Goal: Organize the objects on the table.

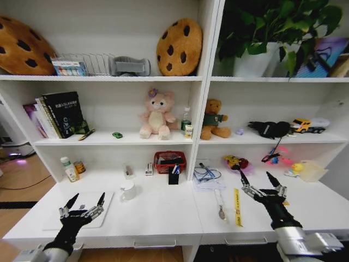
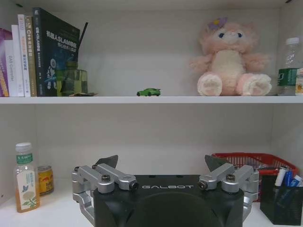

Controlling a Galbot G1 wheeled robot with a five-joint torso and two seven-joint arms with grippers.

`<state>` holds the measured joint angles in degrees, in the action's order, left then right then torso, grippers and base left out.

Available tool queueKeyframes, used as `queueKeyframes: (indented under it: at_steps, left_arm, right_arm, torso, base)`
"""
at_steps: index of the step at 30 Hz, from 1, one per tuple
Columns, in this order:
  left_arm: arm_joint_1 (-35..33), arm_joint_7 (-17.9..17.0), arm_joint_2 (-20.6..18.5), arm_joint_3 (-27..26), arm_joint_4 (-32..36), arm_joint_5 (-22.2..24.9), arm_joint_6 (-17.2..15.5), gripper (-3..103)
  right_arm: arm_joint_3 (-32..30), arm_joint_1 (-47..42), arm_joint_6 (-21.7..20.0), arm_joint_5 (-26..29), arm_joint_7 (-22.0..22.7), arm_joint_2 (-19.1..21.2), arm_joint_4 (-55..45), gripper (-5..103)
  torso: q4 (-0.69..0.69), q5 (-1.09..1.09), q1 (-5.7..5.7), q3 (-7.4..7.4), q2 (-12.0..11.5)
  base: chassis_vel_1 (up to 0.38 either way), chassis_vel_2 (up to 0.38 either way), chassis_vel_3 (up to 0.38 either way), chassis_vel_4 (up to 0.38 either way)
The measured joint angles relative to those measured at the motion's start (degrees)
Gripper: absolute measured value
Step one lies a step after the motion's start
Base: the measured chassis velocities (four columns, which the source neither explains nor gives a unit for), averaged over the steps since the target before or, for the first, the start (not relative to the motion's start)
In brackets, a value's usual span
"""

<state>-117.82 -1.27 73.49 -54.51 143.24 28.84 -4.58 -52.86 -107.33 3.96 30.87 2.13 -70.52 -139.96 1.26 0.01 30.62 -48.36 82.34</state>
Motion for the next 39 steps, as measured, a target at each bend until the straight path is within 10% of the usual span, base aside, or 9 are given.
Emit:
queueKeyframes:
  at_steps: [19,39]
  left_arm:
    - [0.0,0.0,0.0,0.0,0.0,0.0,0.0,100]
    - [0.0,0.0,0.0,0.0,0.0,0.0,0.0,100]
  right_arm:
    - [0.8,2.5,3.1,-2.9,-4.2,2.1,2.4,100]
    - [2.4,10.2,-13.9,-3.3,-2.6,11.8,16.4,100]
  torso:
    - [-0.05,0.02,-0.02,0.0,0.0]
    - [-0.04,0.03,0.0,0.0,0.0]
  base:
    - [-0.271,-0.275,0.275,0.267]
    - [-0.009,-0.021,0.025,0.013]
